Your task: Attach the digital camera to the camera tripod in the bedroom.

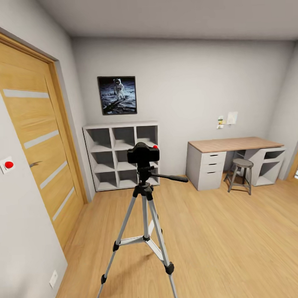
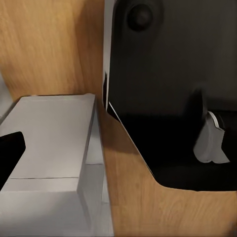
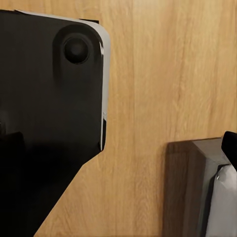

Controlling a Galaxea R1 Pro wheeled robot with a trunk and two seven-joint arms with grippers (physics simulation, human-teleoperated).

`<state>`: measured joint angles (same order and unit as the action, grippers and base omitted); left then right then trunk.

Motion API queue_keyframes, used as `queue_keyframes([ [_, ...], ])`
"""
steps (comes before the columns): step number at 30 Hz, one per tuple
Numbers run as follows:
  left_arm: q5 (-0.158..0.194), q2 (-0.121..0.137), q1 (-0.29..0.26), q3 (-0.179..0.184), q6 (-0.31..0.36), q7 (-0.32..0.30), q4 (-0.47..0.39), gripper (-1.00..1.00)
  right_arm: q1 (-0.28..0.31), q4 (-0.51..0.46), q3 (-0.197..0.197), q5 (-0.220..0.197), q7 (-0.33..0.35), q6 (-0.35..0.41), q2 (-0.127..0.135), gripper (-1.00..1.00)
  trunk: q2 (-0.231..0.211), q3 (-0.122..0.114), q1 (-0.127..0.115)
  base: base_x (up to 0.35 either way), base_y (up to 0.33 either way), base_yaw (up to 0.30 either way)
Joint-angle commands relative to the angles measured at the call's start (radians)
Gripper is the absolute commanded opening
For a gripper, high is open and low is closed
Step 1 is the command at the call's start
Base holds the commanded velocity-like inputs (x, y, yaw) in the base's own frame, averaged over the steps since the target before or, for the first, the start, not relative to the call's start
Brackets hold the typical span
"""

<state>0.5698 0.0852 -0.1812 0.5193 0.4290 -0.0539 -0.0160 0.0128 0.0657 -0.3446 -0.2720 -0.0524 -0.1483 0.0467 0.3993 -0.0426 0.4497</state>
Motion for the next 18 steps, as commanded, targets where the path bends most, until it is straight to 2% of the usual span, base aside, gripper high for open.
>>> queue_keyframes([
  [1,0.007,0.001,0.001,0.008,0.01,-0.003,-0.002,1.0,0.001,0.004,-0.008,-0.009,0.0,-0.008,-0.001,1.0,0.001,0.0,0.0,0.0,0.0,0.0],
  [18,0.006,0.004,0.005,0.01,0.023,-0.003,-0.004,1.0,0.001,0.003,-0.009,-0.009,0.0,-0.016,-0.001,1.0,0.001,0.0,0.0,0.0,0.0,0.0],
])
